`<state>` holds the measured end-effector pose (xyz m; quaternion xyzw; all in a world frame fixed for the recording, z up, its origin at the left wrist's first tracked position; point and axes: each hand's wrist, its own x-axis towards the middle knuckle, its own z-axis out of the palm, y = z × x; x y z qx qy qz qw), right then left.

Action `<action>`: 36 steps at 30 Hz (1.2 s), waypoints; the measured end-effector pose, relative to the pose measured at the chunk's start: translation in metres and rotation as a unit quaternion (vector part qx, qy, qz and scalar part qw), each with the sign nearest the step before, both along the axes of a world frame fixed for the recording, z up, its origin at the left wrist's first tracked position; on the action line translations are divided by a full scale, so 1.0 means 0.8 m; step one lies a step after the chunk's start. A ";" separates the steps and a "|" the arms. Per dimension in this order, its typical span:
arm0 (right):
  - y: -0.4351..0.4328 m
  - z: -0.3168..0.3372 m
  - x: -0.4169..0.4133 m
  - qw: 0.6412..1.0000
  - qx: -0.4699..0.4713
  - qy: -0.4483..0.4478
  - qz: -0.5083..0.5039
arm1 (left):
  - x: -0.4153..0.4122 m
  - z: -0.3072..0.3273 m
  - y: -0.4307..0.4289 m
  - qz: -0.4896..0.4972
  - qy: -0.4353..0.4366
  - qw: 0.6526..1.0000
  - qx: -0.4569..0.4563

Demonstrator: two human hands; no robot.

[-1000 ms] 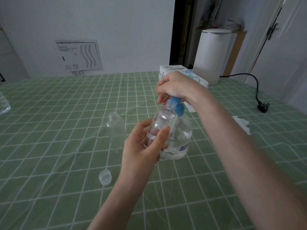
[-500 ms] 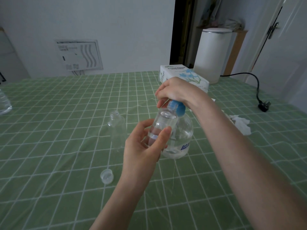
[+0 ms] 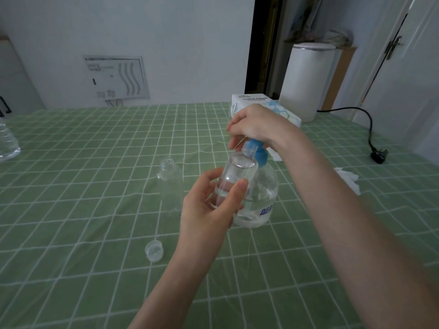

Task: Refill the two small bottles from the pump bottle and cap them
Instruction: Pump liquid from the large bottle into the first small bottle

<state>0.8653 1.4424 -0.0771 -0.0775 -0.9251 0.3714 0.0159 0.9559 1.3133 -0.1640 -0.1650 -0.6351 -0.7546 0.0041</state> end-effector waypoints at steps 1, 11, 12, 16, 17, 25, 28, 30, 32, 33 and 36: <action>0.000 -0.001 0.000 1.000 0.003 -0.004 -0.002 | 0.000 0.000 0.000 0.000 -0.001 1.000 0.000; -0.002 -0.006 0.004 1.000 0.015 -0.007 -0.018 | 0.001 -0.004 -0.001 0.003 0.005 1.000 -0.007; 0.000 -0.005 0.004 1.000 0.008 -0.004 -0.018 | 0.001 -0.003 0.000 0.000 0.004 1.000 -0.007; 0.001 0.003 0.001 1.000 0.017 0.007 -0.017 | 0.001 -0.001 -0.002 -0.003 0.002 1.000 -0.006; 0.001 0.004 0.000 1.000 0.021 0.005 -0.016 | 0.001 0.000 -0.002 -0.003 0.002 1.000 -0.006; -0.001 -0.003 -0.005 0.999 0.026 -0.023 -0.007 | -0.001 -0.003 -0.002 0.003 0.005 1.000 0.001; -0.004 -0.007 -0.001 0.999 0.022 -0.034 -0.013 | 0.000 -0.004 0.000 0.005 0.008 1.000 0.008; -0.006 -0.007 0.001 0.999 0.018 -0.036 -0.014 | 0.000 -0.005 -0.001 0.006 0.006 1.000 0.010; -0.007 -0.007 0.004 0.999 0.021 -0.031 -0.016 | 0.000 -0.005 -0.001 0.004 0.004 1.000 0.013; -0.006 -0.006 0.005 0.999 0.021 -0.026 -0.016 | 0.001 -0.005 -0.001 0.002 0.003 1.000 0.013; -0.003 -0.002 0.005 1.000 0.010 -0.002 -0.018 | 0.001 -0.004 0.000 0.002 0.000 1.000 0.008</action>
